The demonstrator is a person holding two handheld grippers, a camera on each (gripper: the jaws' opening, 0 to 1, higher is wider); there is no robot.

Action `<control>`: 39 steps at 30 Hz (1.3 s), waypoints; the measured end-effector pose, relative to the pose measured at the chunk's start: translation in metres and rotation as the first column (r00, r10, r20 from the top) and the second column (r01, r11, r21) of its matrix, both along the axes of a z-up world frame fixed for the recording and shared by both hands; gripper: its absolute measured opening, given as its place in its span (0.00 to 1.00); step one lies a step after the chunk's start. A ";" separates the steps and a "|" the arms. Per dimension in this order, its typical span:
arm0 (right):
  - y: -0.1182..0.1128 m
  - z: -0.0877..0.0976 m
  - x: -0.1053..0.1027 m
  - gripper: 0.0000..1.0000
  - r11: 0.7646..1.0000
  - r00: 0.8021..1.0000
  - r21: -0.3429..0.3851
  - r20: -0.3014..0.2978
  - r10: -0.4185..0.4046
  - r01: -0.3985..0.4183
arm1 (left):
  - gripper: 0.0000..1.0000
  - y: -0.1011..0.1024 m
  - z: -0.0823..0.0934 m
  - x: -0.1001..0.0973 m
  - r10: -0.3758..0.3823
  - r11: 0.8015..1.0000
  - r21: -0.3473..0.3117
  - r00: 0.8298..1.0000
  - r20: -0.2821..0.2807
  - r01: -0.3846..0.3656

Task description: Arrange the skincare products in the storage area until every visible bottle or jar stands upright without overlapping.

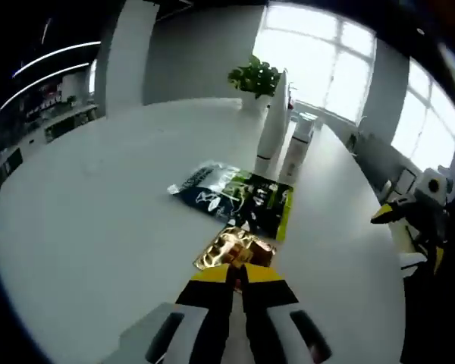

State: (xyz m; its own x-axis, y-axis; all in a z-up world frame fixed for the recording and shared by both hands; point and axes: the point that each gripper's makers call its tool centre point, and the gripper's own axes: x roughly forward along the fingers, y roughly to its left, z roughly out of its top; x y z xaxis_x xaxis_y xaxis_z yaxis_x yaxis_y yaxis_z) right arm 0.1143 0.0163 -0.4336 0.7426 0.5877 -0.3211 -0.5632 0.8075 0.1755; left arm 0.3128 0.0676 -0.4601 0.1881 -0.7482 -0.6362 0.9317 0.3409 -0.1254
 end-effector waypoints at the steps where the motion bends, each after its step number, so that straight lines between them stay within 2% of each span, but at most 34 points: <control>1: 0.000 0.000 0.000 0.90 1.000 1.000 -0.001 -0.001 0.000 0.000 | 0.00 -0.001 0.000 0.000 -0.007 1.000 0.002 1.000 0.009 0.007; 5: -0.001 0.000 -0.001 0.90 1.000 1.000 -0.005 -0.002 -0.004 0.004 | 0.00 -0.006 -0.001 0.001 -0.017 1.000 0.006 1.000 0.017 0.017; 9: -0.002 -0.001 -0.001 0.90 1.000 1.000 -0.007 -0.006 -0.004 0.004 | 0.00 0.002 -0.009 0.007 -0.045 0.996 0.081 0.996 0.072 0.039; 14: -0.004 -0.002 0.000 0.89 1.000 1.000 -0.006 -0.009 -0.007 0.007 | 0.00 0.005 -0.012 0.006 -0.067 0.992 0.111 0.994 0.087 0.058; 24: -0.004 -0.004 0.000 0.89 1.000 1.000 -0.002 -0.018 -0.008 0.008 | 0.00 0.003 -0.011 0.004 -0.076 0.992 0.111 0.993 0.087 0.066; 29: -0.004 -0.005 0.001 0.89 1.000 1.000 -0.001 -0.020 -0.011 0.011 | 0.00 0.004 -0.014 0.000 -0.117 0.983 0.153 0.987 0.109 0.100; 39: -0.004 -0.008 0.000 0.88 1.000 0.999 -0.004 -0.030 -0.011 0.011 | 0.00 0.004 -0.016 -0.003 -0.103 0.983 0.164 0.990 0.093 0.087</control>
State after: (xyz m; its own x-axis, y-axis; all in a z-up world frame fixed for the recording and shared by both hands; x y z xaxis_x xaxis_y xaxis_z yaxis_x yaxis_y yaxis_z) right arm 0.1148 0.0120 -0.4411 0.7390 0.5783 -0.3456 -0.5490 0.8143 0.1887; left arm 0.3093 0.0717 -0.4759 0.1899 -0.6562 -0.7303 0.9659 0.2582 0.0191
